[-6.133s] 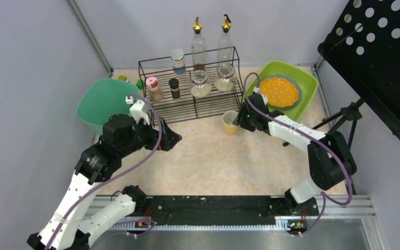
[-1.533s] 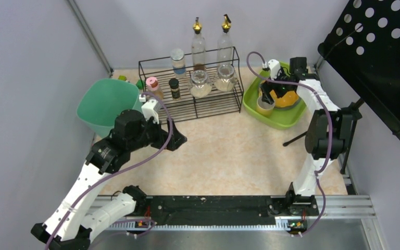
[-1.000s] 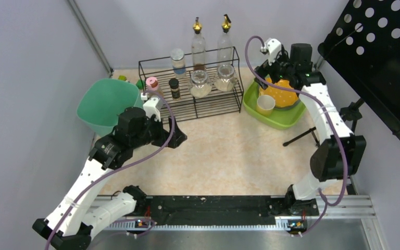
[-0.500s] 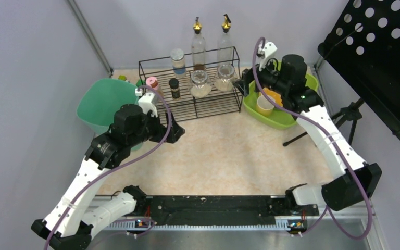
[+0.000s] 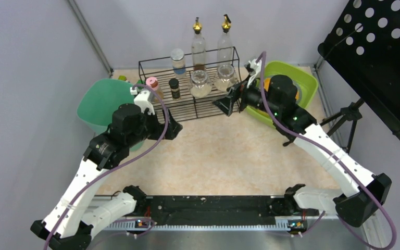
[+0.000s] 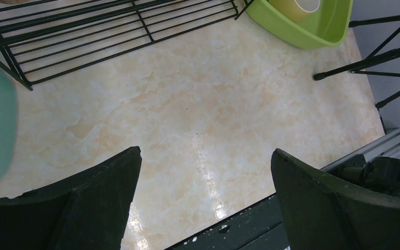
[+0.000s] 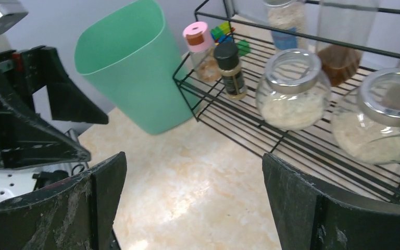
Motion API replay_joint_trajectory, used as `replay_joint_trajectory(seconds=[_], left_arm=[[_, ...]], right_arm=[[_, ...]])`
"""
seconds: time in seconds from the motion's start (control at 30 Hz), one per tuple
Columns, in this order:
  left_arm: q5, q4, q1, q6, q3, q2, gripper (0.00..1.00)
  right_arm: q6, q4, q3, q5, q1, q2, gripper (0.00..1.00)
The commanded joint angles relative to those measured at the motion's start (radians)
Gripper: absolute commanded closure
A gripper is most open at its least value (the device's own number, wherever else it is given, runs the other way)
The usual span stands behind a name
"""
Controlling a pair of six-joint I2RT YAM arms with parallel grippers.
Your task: Clear the kitchen counter
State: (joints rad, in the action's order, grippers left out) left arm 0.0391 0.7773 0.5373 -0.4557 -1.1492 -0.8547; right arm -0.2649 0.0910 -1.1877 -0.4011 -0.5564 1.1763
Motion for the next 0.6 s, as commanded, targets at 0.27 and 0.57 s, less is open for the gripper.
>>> replay_joint_trajectory(seconds=[0.27,0.57], left_arm=[[-0.08,-0.069,-0.003,-0.029,-0.044,-0.013,0.01],[-0.045,-0.104,-0.003,-0.02,-0.044,-0.059,0.01]], right_arm=[[0.058,0.186,-0.08,0.431,-0.328,0.087,0.01],[-0.01,0.228,-0.029,0.694,-0.444,0.148,0.01]])
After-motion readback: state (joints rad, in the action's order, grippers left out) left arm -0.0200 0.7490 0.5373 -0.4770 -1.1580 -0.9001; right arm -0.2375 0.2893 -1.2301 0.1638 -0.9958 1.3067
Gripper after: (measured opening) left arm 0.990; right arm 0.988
